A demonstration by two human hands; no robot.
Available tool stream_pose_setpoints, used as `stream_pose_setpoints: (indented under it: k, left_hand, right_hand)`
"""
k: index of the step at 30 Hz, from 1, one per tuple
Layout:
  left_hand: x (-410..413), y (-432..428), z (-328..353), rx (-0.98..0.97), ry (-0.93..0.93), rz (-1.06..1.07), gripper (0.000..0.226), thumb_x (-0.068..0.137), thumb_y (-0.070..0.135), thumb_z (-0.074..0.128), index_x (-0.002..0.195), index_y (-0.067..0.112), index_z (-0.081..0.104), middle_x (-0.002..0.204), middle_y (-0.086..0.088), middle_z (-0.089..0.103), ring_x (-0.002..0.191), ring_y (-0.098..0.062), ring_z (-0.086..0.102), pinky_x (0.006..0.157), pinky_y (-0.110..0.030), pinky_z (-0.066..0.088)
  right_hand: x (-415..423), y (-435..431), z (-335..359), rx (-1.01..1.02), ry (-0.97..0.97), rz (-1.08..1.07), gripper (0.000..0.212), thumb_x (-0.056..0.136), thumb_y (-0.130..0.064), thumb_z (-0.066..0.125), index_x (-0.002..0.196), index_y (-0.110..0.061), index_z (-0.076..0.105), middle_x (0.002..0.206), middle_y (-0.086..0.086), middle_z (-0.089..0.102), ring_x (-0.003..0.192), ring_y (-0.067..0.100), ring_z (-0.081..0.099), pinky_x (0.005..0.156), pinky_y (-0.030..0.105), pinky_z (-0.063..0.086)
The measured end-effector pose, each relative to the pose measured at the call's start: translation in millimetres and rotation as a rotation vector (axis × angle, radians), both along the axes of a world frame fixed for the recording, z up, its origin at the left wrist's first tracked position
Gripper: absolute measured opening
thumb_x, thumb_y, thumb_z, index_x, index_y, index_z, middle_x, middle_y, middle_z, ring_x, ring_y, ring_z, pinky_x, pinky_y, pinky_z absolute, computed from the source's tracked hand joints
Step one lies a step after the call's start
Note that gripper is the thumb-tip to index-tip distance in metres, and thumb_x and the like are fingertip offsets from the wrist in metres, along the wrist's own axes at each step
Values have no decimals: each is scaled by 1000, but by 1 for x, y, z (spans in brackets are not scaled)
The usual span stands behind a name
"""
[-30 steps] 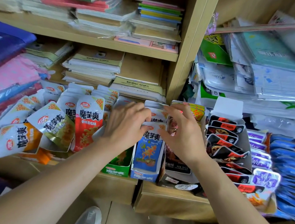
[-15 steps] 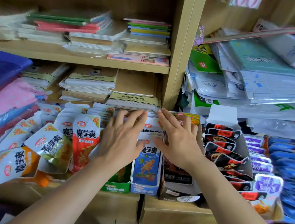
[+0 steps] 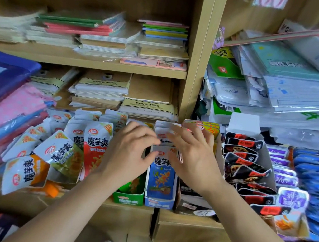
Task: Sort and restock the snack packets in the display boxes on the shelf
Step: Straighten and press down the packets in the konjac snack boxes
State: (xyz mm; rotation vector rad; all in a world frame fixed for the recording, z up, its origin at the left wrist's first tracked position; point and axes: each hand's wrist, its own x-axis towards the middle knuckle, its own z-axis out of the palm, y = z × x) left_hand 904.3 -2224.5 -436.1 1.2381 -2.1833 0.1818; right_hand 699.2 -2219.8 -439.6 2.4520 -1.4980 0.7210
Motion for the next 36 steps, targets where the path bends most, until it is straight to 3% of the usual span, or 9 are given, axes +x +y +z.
stream_pose_setpoints:
  k: [3,8,11,16,19,23,27,31,36]
  left_hand:
    - [10,17,-3,70,-62,-33,24,84,41,74,103,26,79,104,15,71,103,-14,55,86,-37,52]
    - [18,38,-7,207,-285,-63,43,80,65,56,110,41,75,133,14,61,119,-15,51,101,-40,32]
    - [19,44,-5,238,-317,-58,37,75,70,67,101,45,75,139,13,55,120,-12,37,105,-36,20]
    - [15,52,-2,278,-289,-61,33,65,62,83,90,43,75,131,11,60,114,-14,30,104,-36,33]
    - [13,53,1,339,-262,-72,34,70,58,82,99,41,75,141,11,52,119,-13,29,106,-39,34]
    - [9,54,5,374,-283,-62,39,82,54,75,117,38,69,155,12,33,133,-18,26,112,-34,10]
    - [13,57,9,408,-279,-97,46,87,57,68,130,40,63,158,14,31,141,-15,31,118,-35,16]
    - [37,51,29,257,-117,-28,38,88,55,58,116,34,73,113,17,69,107,-9,58,99,-40,49]
    - [66,50,50,148,50,281,20,84,40,75,102,31,77,85,17,67,87,-14,61,81,-43,54]
  right_hand:
    - [1,10,-10,33,124,59,36,93,-51,53,123,-35,66,154,-8,44,145,32,33,106,57,31]
    - [1,12,-18,164,260,-13,62,95,-71,30,140,-35,52,166,-7,23,153,34,16,115,67,17]
    - [4,6,-14,209,250,-16,60,90,-64,33,139,-36,53,166,-8,24,152,32,16,115,65,14]
    - [4,-5,-2,216,102,34,42,89,-48,48,126,-38,64,156,-13,39,145,25,27,105,60,23]
    - [0,-8,0,136,-18,65,37,87,-36,61,124,-33,67,146,-9,52,136,23,43,95,54,31]
    - [-5,-15,-1,27,-102,45,41,83,-17,73,123,-24,68,138,-2,57,116,27,53,86,46,37]
    - [-1,-18,-5,-13,-125,52,39,80,-13,77,118,-20,71,129,2,59,112,33,54,83,46,39]
    - [3,-14,-6,-48,-228,61,34,81,-12,77,114,-20,74,118,0,64,106,30,52,82,40,36]
    - [26,2,-1,70,-396,206,24,88,-19,71,111,-15,75,105,3,71,97,29,61,83,41,51]
